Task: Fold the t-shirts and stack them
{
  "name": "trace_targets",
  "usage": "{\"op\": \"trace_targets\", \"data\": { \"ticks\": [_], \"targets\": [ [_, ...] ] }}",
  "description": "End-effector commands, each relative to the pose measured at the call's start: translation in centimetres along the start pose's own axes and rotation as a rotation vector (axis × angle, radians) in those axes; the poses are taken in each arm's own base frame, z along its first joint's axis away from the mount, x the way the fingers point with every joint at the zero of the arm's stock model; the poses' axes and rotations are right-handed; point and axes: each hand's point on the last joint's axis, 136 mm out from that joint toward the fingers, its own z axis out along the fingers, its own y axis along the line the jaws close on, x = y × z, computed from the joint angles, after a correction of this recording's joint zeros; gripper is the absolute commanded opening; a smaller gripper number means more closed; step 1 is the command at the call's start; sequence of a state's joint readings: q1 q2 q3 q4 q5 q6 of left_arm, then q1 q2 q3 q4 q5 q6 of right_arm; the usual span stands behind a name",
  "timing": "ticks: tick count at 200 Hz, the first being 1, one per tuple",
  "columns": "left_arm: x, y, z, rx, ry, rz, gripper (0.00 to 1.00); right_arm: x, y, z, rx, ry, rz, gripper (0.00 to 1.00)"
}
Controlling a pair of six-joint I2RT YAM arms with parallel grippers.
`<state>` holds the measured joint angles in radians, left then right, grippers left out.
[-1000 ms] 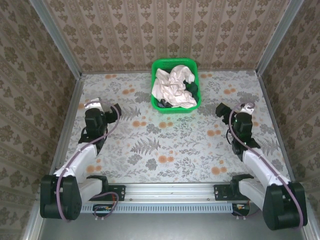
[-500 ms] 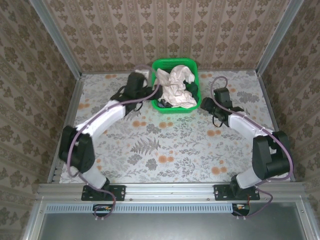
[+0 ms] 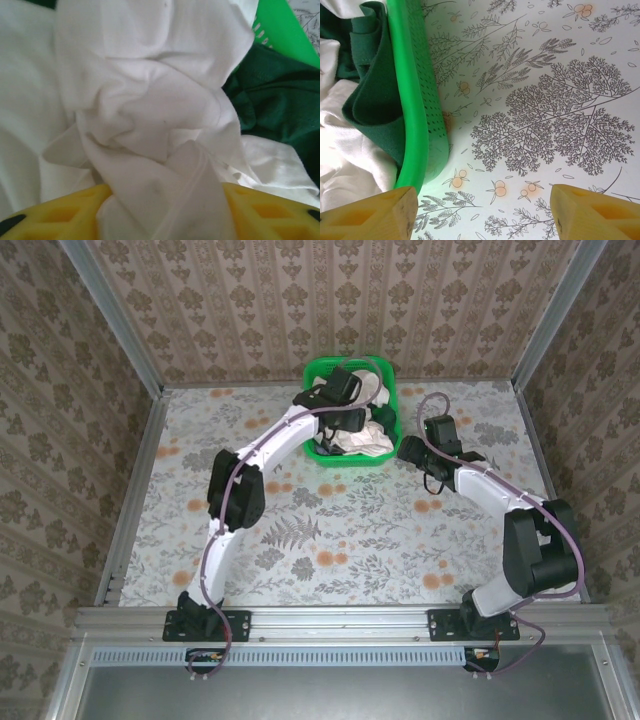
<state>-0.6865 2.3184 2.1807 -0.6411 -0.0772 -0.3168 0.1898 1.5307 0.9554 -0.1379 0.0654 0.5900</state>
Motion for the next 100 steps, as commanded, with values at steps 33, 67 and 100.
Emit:
{"op": "trace_targets", "data": {
  "ticks": [33, 67, 100],
  "targets": [
    [-3.2, -2.2, -6.3, 0.06, -0.094, 0.052, 1.0, -1.1, 6.0, -3.5, -0.215, -0.105, -0.142, 0.81],
    [-4.6, 2.4, -11.3, -0.04, -0.194, -0.053, 1.0, -1.2, 11.6, -2.7, -0.235, -0.062, -0.258, 0.84],
    [-2.9, 8.4, -13.3, -0.124, -0.193, -0.206, 1.0, -0.5, 15.2, 1.8, -0.159, 0.033, -0.341, 0.83]
  ]
}}
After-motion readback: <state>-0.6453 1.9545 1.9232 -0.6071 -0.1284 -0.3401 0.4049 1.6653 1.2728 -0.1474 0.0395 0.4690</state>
